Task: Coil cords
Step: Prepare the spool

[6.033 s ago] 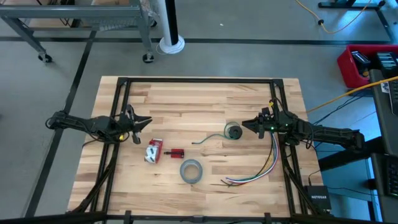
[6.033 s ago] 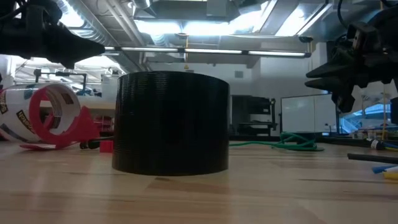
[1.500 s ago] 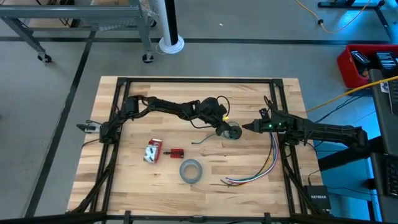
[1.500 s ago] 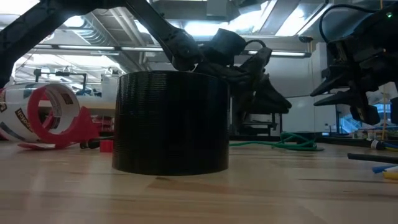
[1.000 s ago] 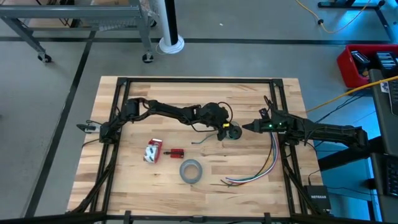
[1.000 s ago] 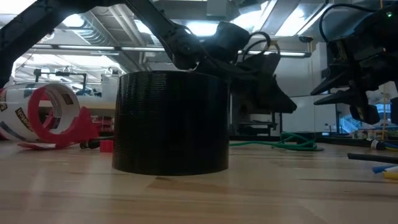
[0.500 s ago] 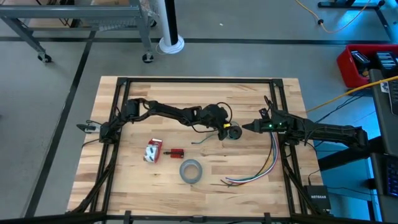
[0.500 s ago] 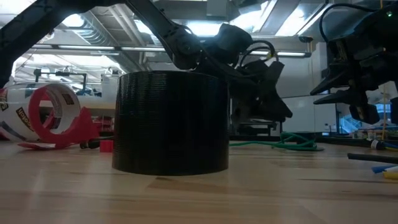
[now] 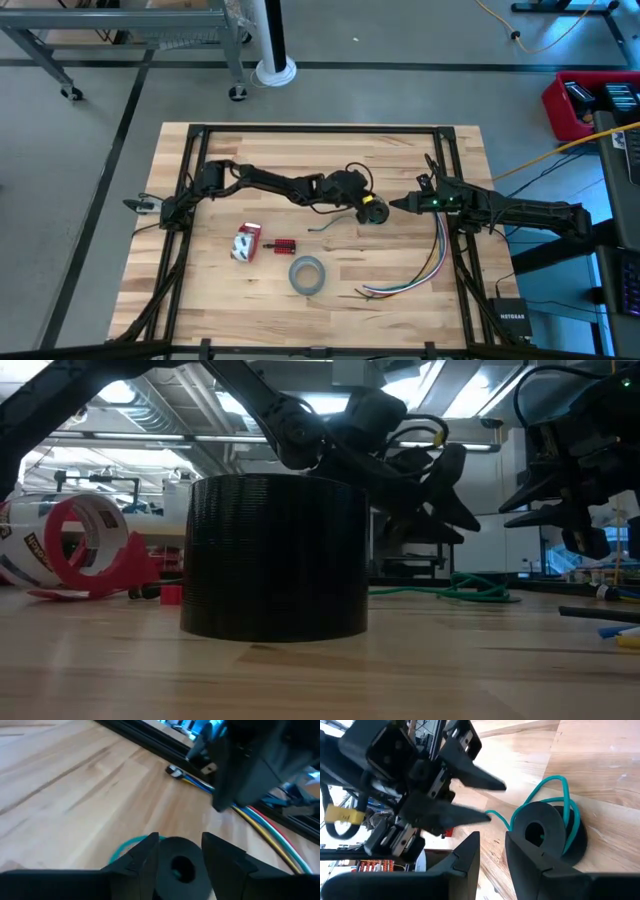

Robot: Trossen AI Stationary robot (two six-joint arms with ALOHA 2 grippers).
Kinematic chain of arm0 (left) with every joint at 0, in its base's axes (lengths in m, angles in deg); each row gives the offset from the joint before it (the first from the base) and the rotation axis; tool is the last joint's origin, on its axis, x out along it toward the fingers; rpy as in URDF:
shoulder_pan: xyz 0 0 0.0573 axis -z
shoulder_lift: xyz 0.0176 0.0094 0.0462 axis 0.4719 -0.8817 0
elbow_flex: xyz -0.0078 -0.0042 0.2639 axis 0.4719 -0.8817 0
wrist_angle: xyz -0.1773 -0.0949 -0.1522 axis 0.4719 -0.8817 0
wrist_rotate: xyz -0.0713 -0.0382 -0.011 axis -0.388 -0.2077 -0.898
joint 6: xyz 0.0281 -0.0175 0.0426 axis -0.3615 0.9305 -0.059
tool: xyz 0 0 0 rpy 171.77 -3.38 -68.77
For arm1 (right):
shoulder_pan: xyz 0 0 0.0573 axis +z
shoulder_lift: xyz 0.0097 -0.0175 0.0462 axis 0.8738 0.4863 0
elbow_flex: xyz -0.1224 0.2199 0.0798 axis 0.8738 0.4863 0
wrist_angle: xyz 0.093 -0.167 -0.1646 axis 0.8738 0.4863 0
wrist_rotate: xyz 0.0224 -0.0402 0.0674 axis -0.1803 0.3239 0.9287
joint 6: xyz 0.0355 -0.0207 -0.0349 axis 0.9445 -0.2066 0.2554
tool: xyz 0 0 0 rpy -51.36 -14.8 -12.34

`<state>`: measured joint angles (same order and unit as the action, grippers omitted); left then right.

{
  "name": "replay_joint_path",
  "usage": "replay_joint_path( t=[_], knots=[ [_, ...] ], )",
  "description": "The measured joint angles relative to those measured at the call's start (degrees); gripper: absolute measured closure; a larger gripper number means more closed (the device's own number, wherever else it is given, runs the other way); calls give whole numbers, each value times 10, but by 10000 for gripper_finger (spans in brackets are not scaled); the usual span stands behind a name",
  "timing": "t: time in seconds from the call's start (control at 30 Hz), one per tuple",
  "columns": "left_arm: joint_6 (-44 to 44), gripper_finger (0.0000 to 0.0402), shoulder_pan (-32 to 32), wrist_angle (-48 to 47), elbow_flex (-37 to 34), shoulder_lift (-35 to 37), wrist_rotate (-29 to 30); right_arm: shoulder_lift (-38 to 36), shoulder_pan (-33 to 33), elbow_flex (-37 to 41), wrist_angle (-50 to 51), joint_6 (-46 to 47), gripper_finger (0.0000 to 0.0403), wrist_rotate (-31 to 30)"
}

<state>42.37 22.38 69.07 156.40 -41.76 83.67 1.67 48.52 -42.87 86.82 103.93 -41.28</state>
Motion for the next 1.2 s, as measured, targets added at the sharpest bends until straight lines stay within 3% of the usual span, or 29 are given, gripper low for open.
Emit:
replay_joint_path(
  t=[0.17,0.37,0.63,0.87,1.2],
  knots=[
    [-4,260,-2,-11,0,0,-32,0,0,0,0,0,306,0],
    [80,260,-14,-30,0,1,-89,0,0,0,0,0,306,0],
    [115,260,-11,-32,0,1,-105,0,0,0,0,0,306,0],
    [220,260,-9,-90,-1,-17,-102,0,0,0,0,0,306,0],
    [215,260,-10,-58,0,-23,-78,0,0,0,0,0,306,0]
  ],
)
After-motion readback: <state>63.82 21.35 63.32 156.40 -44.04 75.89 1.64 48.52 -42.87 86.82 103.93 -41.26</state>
